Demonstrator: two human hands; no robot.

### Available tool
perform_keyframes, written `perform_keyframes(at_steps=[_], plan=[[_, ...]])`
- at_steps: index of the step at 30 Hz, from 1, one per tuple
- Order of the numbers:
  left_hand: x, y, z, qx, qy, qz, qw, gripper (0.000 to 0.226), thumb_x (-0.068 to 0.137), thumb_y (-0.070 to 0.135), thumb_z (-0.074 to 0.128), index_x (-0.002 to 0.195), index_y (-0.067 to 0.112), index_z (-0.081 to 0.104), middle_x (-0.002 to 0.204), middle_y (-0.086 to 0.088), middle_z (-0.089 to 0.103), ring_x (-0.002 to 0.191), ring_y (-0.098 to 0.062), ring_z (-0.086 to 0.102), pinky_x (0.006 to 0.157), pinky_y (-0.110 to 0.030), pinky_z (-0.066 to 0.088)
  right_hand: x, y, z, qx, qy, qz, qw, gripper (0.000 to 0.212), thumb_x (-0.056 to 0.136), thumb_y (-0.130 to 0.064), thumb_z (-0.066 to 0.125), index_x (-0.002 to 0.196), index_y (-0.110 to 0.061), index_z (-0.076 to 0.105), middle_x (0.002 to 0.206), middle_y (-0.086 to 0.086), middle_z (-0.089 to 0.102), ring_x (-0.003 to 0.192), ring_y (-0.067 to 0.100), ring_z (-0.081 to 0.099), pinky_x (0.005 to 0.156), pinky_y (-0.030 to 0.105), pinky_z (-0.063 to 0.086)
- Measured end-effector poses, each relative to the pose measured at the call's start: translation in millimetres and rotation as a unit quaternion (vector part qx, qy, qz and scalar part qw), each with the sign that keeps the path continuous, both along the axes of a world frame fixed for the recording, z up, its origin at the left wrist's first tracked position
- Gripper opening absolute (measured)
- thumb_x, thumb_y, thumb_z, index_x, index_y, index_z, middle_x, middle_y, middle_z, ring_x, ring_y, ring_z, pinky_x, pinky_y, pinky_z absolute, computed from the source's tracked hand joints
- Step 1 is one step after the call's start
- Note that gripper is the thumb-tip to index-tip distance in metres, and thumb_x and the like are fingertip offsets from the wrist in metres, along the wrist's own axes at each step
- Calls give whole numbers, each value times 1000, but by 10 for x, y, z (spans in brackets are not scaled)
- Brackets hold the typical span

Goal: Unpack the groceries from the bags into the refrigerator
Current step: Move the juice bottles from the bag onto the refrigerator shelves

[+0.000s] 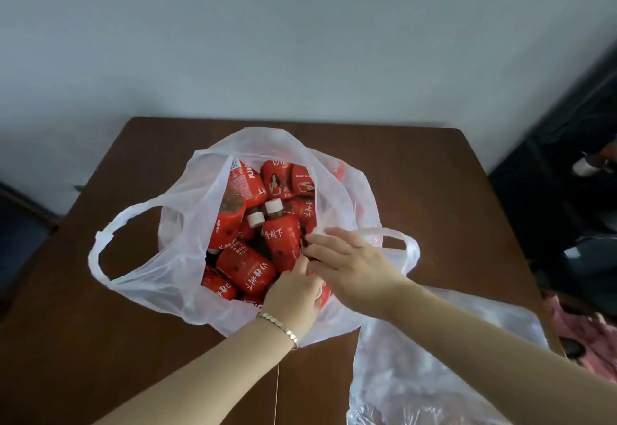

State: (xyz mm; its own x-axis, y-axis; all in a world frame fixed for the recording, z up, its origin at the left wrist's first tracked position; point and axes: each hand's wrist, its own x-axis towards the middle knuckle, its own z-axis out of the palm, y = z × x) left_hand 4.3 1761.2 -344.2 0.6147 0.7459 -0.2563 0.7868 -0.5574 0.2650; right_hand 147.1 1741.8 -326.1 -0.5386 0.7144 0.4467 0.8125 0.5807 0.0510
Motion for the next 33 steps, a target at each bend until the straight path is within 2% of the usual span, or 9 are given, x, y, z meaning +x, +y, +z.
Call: perform_keyframes(at_steps=[4, 7, 13, 17, 19, 22, 25, 29, 33], plan=[[-82, 1, -7, 1, -35, -3, 999, 20, 94, 21, 47, 114, 22, 50, 116, 0, 40, 86, -18, 55, 73, -22, 43, 310, 87, 38, -236, -126, -162, 950, 19, 83, -26, 55, 88, -20, 73, 105, -2, 67, 102, 21, 63, 90, 35, 47], [-44, -4, -8, 16, -49, 6, 999, 19, 96, 32, 44, 110, 20, 50, 113, -1, 42, 77, -15, 48, 71, -19, 43, 527, 25, 135, -339, 28, -220, 914, 27, 94, -34, 53, 108, -16, 69, 116, -3, 57, 100, 20, 58, 84, 33, 46], [142, 63, 76, 80, -9, 5, 997, 29, 95, 30, 45, 121, 18, 39, 118, -4, 47, 99, -20, 56, 80, -26, 51, 878, -85, -49, -294, 271, -469, 787, 23, 92, -17, 48, 109, -11, 63, 96, -4, 47, 80, 22, 53, 71, 31, 46], [271, 274, 204, 159, -101, -54, 981, 27, 73, 22, 64, 97, 12, 56, 69, -1, 59, 47, -18, 57, 39, -18, 21, 718, -59, -257, -337, 193, -445, 807, 26, 93, -9, 41, 107, -9, 63, 100, -1, 47, 78, 25, 54, 60, 27, 40], [340, 379, 237, 187, -73, -124, 972, 35, 72, 40, 71, 91, 13, 59, 63, 0, 59, 39, -17, 53, 39, -15, 11, 663, -78, -330, -334, 208, -450, 801, 28, 93, -7, 40, 108, -8, 64, 94, -4, 44, 74, 21, 52, 52, 21, 32], [531, 465, 364, 131, 69, -175, 973, 57, 83, 64, 49, 114, 17, 50, 94, -4, 62, 78, -23, 61, 56, -27, 34, 663, -121, -368, -324, 240, -450, 797, 27, 92, -7, 41, 104, -7, 65, 92, -6, 46, 71, 18, 50, 50, 17, 30], [745, 550, 410, 117, 129, -232, 957, 49, 90, 61, 38, 112, 19, 53, 98, -2, 64, 94, -23, 60, 75, -31, 34, 656, -123, -335, -323, 254, -448, 794, 26, 91, -9, 43, 102, -8, 66, 89, -7, 45, 70, 16, 49, 50, 17, 29], [753, 659, 353, 78, 124, -306, 941, 25, 88, 44, 46, 80, 21, 43, 67, 5, 48, 72, -21, 54, 84, -35, 37, 674, -125, -325, -328, 254, -437, 798, 27, 91, -7, 44, 103, -7, 68, 76, -12, 38, 67, 12, 44, 50, 14, 26], [739, 673, 329, 96, 136, -332, 929, 23, 79, 42, 57, 86, 23, 46, 73, 5, 52, 67, -18, 47, 84, -35, 37, 640, -144, -325, -324, 289, -430, 792, 23, 91, -6, 46, 91, -7, 68, 69, -11, 38, 60, 8, 40, 49, 15, 27]])
